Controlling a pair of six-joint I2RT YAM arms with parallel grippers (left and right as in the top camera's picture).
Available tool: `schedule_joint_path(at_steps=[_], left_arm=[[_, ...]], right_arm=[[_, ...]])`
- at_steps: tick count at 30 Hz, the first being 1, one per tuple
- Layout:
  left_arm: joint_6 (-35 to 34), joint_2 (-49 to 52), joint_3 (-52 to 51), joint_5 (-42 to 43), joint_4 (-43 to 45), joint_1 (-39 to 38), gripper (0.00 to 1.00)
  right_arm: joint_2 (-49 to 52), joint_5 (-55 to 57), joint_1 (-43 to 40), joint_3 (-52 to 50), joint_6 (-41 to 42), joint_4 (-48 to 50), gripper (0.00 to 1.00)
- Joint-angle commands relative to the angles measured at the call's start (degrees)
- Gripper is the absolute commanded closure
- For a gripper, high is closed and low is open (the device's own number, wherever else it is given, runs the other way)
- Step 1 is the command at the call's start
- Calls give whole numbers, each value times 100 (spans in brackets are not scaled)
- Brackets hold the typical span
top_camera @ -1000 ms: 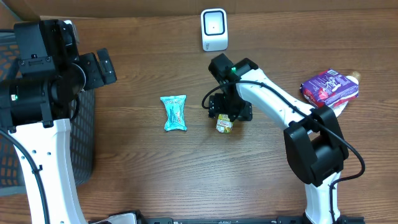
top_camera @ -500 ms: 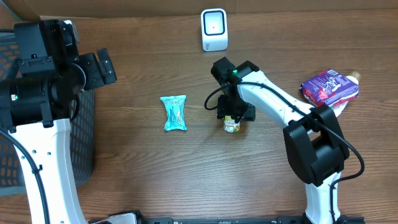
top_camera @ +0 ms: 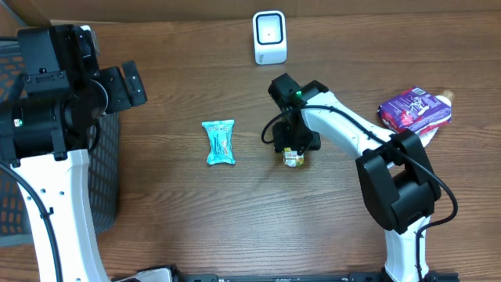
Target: Scan the item barcode
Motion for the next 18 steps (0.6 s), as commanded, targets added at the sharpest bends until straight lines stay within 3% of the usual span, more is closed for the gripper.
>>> schedule_joint_path(at_steps=[1, 8, 9, 14, 18], left_arm=[[109, 9, 13, 33, 7, 20, 0], [109, 9, 13, 31, 7, 20, 0], [109, 9, 13, 33, 7, 20, 0], [109, 9, 13, 31, 7, 20, 0], [109, 9, 13, 31, 7, 20, 0]], right_arm=[[-90, -142, -63, -127, 2, 17, 46], [-92, -151, -260, -129, 22, -20, 93], [-92, -192, -286, -109, 20, -33, 96], [-151, -664, -476, 181, -26, -168, 96], [-385, -1965, -658, 730, -1029, -393, 96]])
